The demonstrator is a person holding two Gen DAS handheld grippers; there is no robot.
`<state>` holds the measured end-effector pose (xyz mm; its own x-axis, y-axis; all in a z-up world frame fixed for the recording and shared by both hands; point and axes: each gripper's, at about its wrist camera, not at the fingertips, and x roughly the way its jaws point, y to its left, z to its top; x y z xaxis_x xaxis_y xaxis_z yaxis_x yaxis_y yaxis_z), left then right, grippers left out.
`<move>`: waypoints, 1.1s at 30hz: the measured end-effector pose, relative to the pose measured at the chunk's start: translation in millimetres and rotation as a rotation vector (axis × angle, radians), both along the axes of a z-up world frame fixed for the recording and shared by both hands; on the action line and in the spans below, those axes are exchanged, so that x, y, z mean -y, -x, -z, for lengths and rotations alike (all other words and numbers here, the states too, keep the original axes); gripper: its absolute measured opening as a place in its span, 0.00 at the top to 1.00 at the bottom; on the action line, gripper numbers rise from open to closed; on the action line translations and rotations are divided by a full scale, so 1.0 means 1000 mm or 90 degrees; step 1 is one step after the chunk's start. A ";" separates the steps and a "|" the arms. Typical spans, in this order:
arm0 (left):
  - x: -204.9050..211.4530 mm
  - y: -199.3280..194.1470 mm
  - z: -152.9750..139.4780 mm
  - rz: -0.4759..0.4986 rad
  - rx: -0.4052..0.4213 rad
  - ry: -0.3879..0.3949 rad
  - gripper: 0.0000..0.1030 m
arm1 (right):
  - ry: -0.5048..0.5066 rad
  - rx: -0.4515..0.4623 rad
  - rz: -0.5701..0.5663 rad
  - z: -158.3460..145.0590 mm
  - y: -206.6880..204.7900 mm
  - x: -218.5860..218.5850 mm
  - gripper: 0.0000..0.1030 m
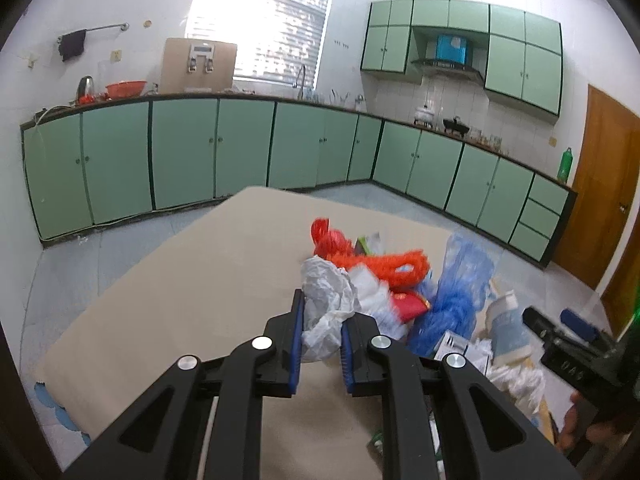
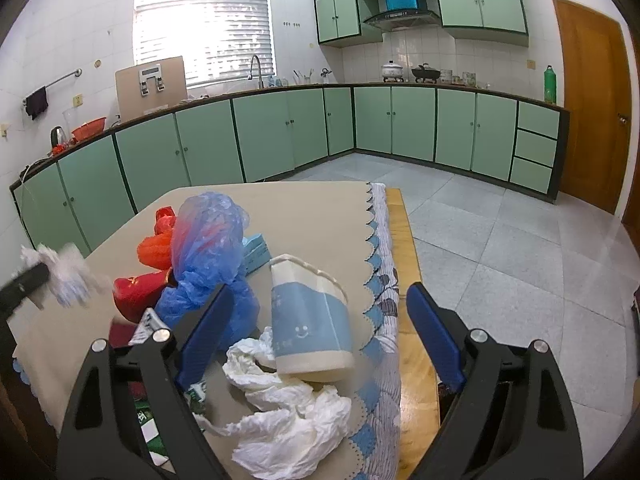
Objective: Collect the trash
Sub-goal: 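Grasp the white crumpled tissue with left gripper while right gripper grasps the blue-white paper cup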
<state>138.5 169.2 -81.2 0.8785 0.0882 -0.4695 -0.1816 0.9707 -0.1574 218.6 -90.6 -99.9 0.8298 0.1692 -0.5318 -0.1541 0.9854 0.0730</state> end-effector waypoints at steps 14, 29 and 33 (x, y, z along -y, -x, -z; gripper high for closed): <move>0.017 -0.016 0.008 0.019 0.007 0.000 0.85 | 0.018 -0.061 -0.016 0.020 -0.025 -0.007 0.24; 0.020 -0.019 0.012 0.024 0.001 -0.003 0.85 | -0.027 -0.119 -0.047 0.028 -0.035 0.000 0.57; 0.022 -0.017 0.008 0.026 0.008 -0.008 0.85 | -0.030 -0.097 -0.051 0.019 -0.030 0.000 0.59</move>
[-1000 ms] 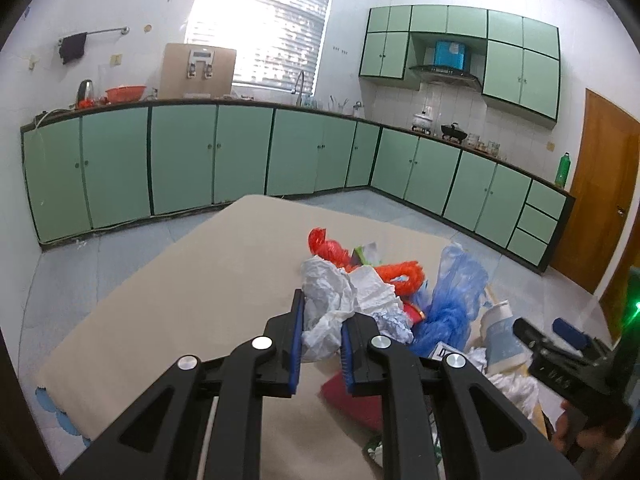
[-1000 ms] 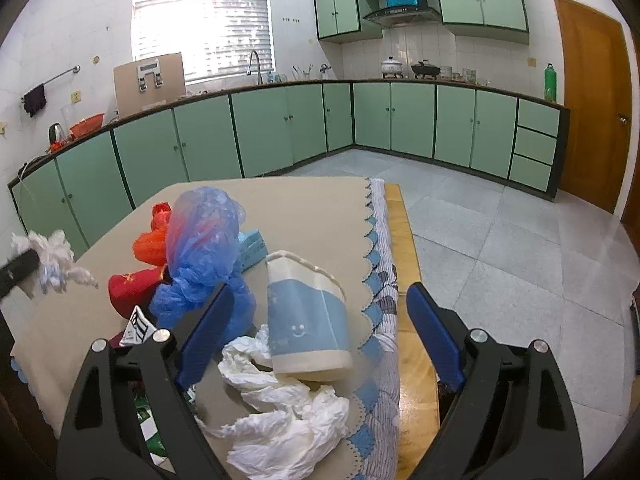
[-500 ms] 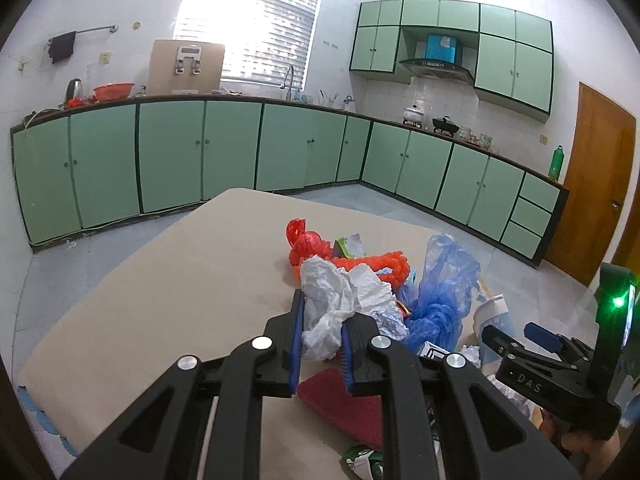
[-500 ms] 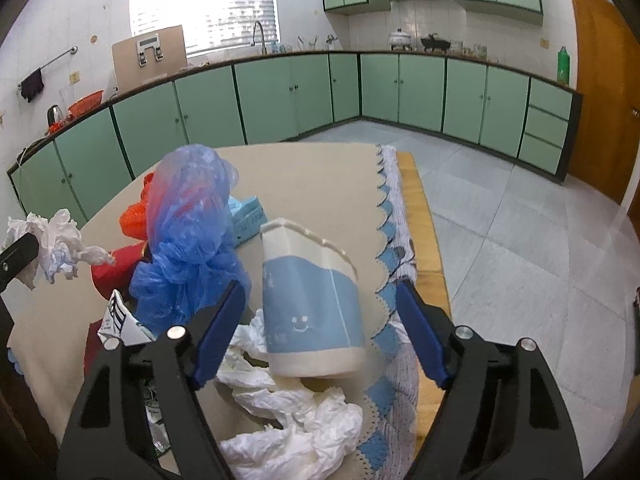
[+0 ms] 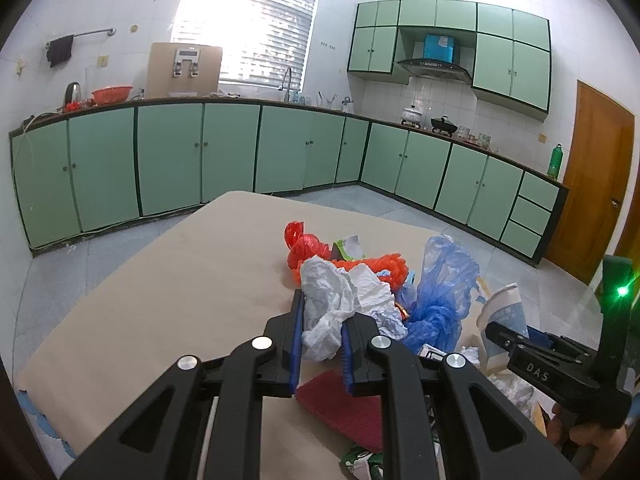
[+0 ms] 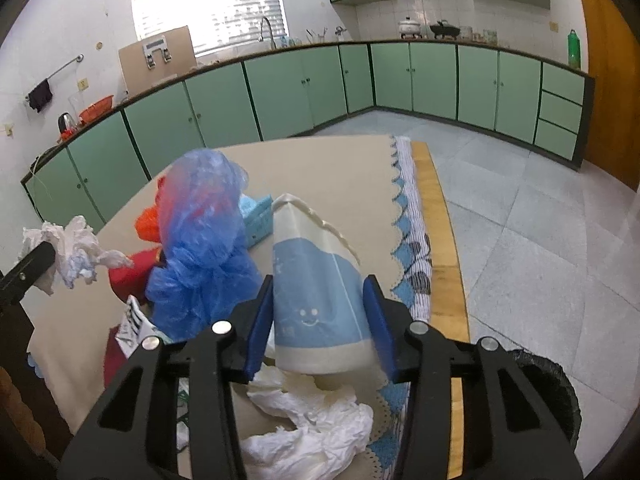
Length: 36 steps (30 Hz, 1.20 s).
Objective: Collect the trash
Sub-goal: 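Grasp the white crumpled tissue with left gripper while right gripper grasps the blue-white paper cup, then lift and carry the tissue and paper cup over the black bin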
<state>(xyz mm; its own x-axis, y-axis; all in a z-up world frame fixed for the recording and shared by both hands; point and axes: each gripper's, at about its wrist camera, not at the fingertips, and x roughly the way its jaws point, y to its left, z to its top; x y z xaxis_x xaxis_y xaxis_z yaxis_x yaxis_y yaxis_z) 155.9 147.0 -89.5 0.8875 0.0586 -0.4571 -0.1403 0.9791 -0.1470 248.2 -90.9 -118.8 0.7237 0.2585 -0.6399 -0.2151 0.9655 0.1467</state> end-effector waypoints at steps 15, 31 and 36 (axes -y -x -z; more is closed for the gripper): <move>0.027 0.014 -0.031 0.029 0.040 -0.017 0.85 | -0.018 0.084 0.019 -0.055 0.029 0.023 0.59; 0.117 0.025 -0.053 0.162 0.070 -0.008 0.85 | -0.003 0.139 0.094 -0.094 0.088 0.102 0.59; 0.156 0.025 -0.049 0.220 0.061 -0.003 0.85 | 0.014 0.140 0.138 -0.092 0.108 0.137 0.59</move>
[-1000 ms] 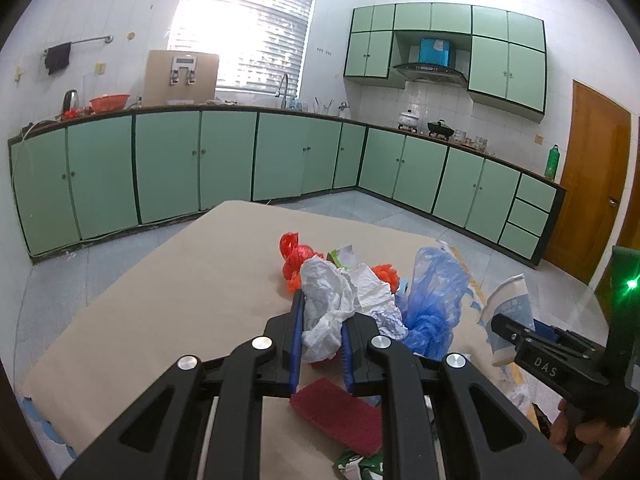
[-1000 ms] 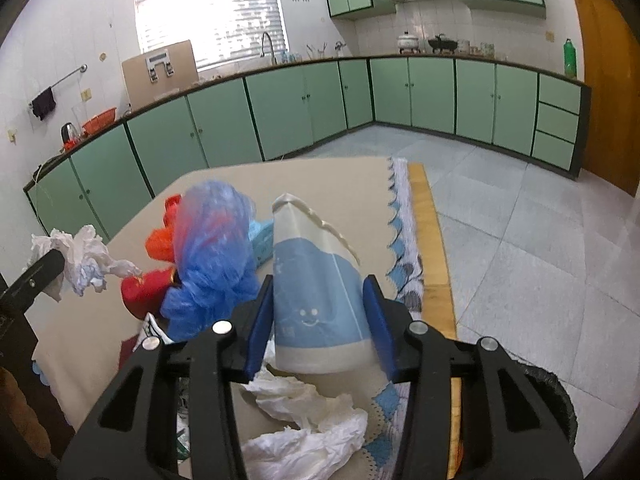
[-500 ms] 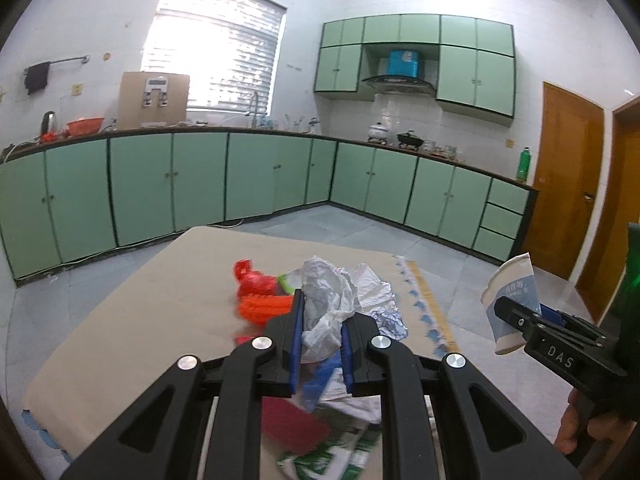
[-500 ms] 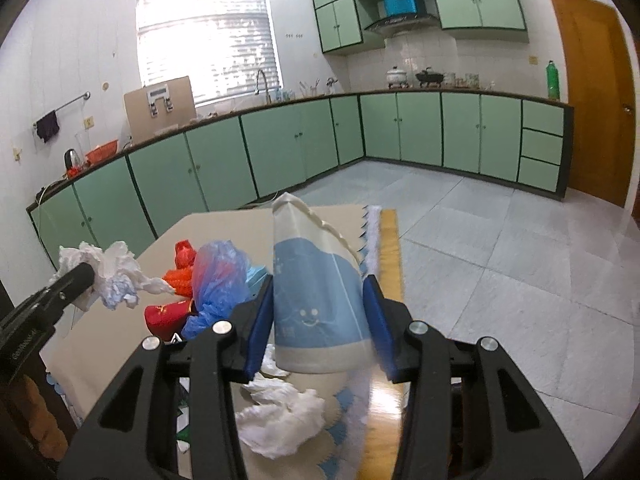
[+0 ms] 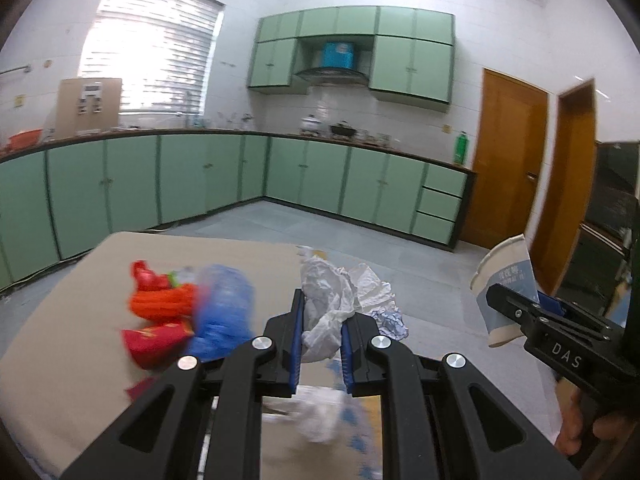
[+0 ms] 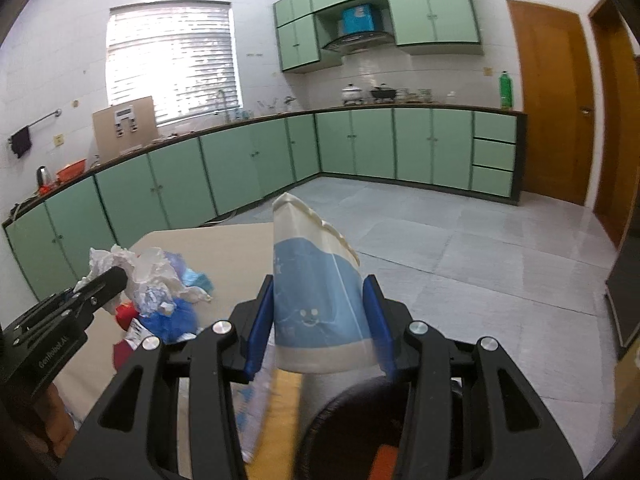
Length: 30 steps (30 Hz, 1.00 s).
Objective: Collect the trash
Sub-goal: 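Lift and carry the tissue and paper cup over the black bin, then open both grippers to drop the tissue and cup into the bin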
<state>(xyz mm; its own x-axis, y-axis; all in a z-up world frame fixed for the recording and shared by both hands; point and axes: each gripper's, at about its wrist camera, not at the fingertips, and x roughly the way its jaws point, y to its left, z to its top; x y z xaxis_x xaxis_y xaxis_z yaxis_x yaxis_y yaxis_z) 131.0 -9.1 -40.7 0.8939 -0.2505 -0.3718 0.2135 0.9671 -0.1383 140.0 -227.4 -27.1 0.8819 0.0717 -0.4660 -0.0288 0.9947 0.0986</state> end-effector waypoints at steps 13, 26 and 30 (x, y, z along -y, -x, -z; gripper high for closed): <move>0.095 -0.003 0.029 0.118 -0.050 -0.023 0.85 | 0.008 -0.038 0.097 0.040 0.034 0.074 0.58; 0.138 -0.031 0.068 0.159 -0.121 -0.057 0.65 | -0.011 -0.098 0.133 0.091 0.027 0.110 0.38; 0.137 -0.038 0.074 0.152 -0.131 -0.051 0.53 | -0.006 -0.102 0.162 0.097 0.026 0.118 0.24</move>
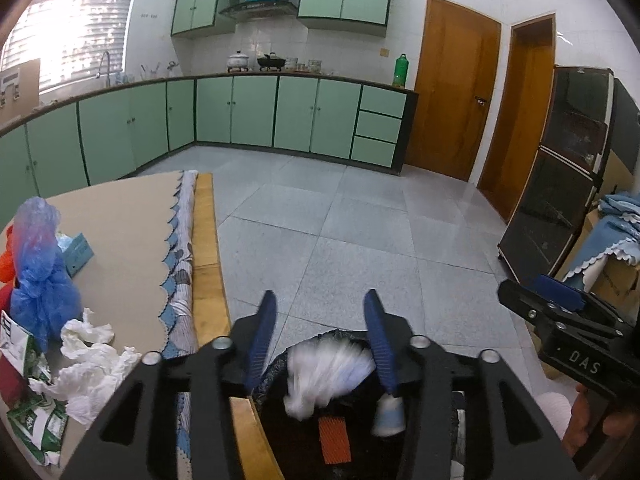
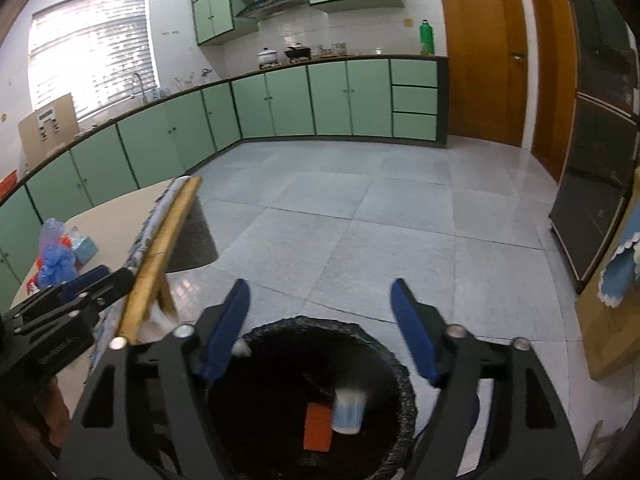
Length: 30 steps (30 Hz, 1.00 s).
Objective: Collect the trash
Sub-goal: 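Open both grippers to drop the tissue and cup into the bin, then move both grippers back over the trash on the table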
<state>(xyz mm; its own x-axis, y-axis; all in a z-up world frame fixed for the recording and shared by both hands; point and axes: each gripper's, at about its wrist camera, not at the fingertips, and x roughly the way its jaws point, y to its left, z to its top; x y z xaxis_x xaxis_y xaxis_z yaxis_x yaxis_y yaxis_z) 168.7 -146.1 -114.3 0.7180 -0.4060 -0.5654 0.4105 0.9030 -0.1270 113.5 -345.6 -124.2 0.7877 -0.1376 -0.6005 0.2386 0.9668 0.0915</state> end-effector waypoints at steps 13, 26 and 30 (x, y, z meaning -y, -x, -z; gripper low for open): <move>-0.050 0.013 -0.033 -0.077 0.062 -0.001 0.28 | 0.034 0.012 0.022 -0.016 -0.003 -0.023 0.05; -0.161 0.041 -0.050 -0.230 0.099 -0.046 0.25 | 0.017 0.047 -0.085 -0.041 -0.014 -0.110 0.05; -0.189 0.043 -0.042 -0.267 0.081 -0.053 0.25 | 0.016 0.054 -0.126 -0.039 -0.019 -0.139 0.05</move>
